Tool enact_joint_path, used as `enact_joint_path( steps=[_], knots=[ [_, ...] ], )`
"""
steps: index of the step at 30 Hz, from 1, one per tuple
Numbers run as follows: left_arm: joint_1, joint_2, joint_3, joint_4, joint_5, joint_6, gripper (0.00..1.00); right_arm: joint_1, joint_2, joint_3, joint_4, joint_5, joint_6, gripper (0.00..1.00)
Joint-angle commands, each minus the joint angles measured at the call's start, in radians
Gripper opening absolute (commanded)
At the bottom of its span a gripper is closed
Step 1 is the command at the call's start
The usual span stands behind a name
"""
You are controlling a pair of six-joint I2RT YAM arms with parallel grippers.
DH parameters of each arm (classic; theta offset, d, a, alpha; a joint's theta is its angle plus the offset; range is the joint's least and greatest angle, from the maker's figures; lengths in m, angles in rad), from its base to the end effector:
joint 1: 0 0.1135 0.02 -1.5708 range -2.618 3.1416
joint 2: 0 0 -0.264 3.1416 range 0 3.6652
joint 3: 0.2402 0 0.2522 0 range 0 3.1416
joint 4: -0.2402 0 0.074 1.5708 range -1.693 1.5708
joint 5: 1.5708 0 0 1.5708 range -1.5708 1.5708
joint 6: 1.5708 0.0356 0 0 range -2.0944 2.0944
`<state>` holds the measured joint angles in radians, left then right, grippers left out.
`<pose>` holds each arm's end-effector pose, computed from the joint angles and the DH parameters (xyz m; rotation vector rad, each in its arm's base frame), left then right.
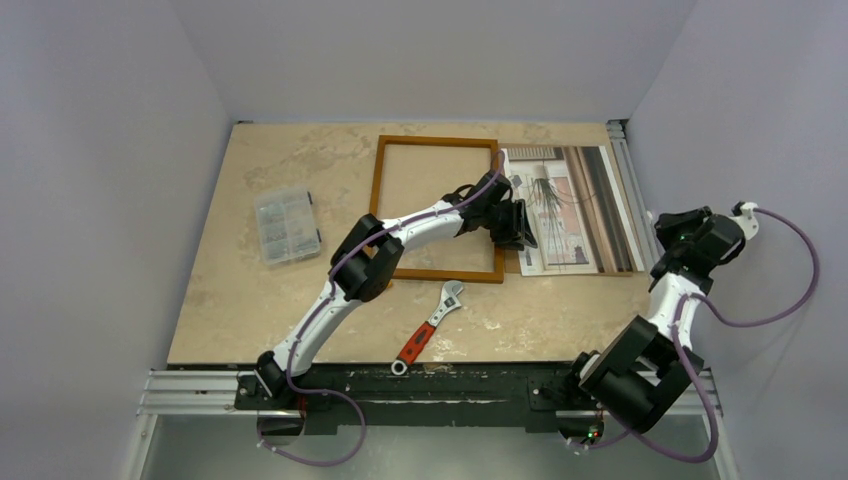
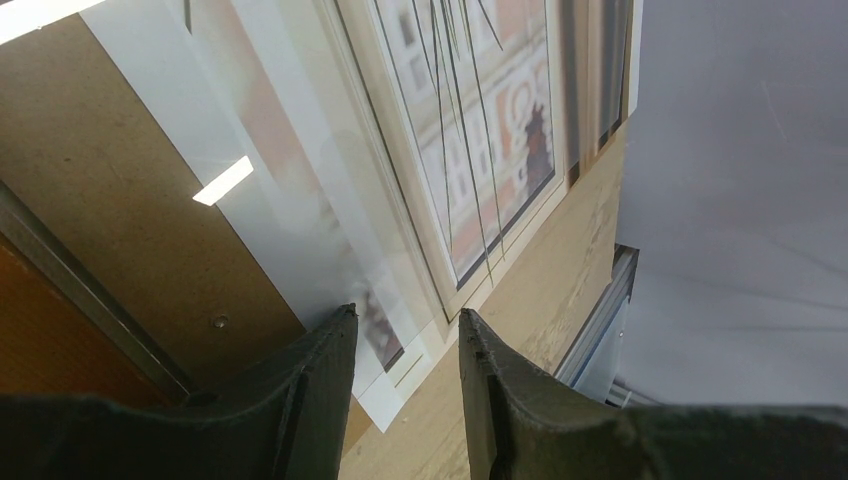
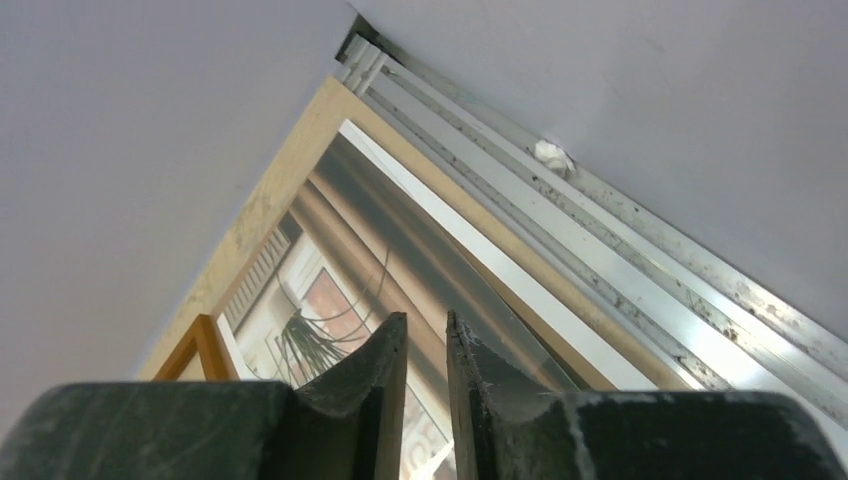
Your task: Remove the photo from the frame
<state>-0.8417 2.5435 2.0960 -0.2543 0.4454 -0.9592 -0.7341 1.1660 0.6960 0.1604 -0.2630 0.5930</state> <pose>0.3656 -0.4323 0.1417 0.1210 2.6298 -1.3204 0.2028 -0.1705 0.2657 1.0060 1.5789 0.1500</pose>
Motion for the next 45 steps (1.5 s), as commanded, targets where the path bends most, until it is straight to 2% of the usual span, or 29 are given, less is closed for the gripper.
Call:
enact_joint_path(
  steps=[1, 4, 7, 21, 28, 40, 45],
  knots=[
    [0.01, 0.011, -0.016, 0.005, 0.003, -0.004, 0.41, -0.004, 0.016, -0.021, -0.086, 0.084, 0.035, 0.27],
    [0.01, 0.011, -0.02, 0.006, 0.006, -0.001, 0.41, -0.005, 0.033, -0.1, -0.057, 0.091, 0.067, 0.42],
    [0.01, 0.009, -0.021, 0.006, 0.005, -0.002, 0.41, -0.007, 0.073, -0.136, -0.051, 0.098, 0.115, 0.49],
    [0.012, 0.012, -0.014, 0.006, 0.009, -0.005, 0.41, -0.06, 0.248, -0.199, 0.041, 0.083, 0.15, 0.53],
    [0.012, 0.014, -0.011, 0.006, 0.01, -0.004, 0.41, -0.06, 0.333, -0.201, 0.187, 0.016, 0.145, 0.5],
    [0.018, 0.012, -0.004, -0.003, 0.004, 0.007, 0.41, -0.066, 0.386, -0.265, 0.509, -0.122, 0.261, 0.31],
    [0.019, 0.013, -0.002, 0.0, 0.006, 0.009, 0.41, -0.081, 0.398, -0.274, 0.565, -0.141, 0.279, 0.3]
  ],
)
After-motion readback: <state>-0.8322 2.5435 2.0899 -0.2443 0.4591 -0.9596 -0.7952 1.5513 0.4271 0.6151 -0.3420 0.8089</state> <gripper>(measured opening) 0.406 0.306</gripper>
